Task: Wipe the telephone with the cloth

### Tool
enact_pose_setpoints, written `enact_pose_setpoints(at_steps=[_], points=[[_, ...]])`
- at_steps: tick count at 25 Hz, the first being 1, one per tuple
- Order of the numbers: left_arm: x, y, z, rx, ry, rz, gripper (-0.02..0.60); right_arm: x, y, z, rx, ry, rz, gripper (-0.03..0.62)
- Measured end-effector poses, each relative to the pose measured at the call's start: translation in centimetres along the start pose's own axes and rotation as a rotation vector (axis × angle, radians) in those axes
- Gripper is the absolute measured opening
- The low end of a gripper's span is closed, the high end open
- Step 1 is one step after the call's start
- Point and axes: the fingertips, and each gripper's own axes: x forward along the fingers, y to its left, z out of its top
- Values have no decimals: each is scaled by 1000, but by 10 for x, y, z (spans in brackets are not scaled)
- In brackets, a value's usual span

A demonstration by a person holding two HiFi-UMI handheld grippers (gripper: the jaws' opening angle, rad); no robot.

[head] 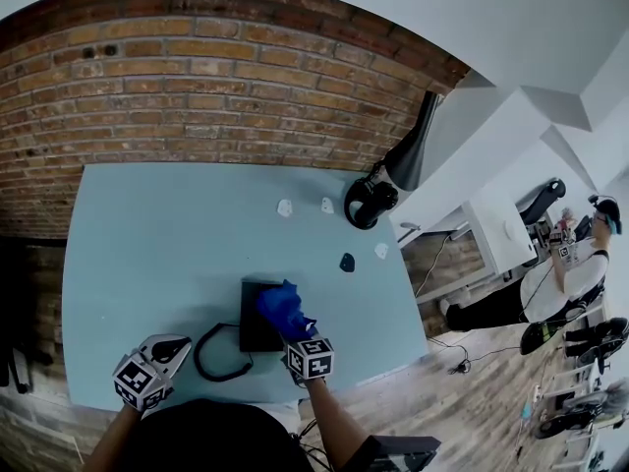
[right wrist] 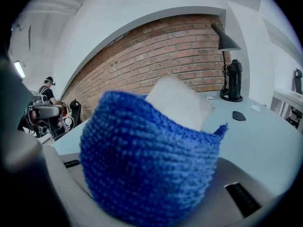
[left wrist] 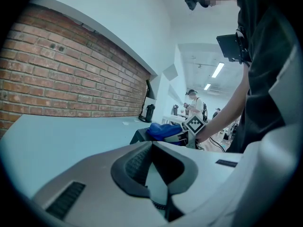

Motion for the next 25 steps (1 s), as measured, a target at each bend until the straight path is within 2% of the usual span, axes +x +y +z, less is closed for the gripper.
enact_pose_setpoints(at_steps=[25], points=[[2,-6,-6,8,17,-20,21,-12,7,-29,32,26,20,130]])
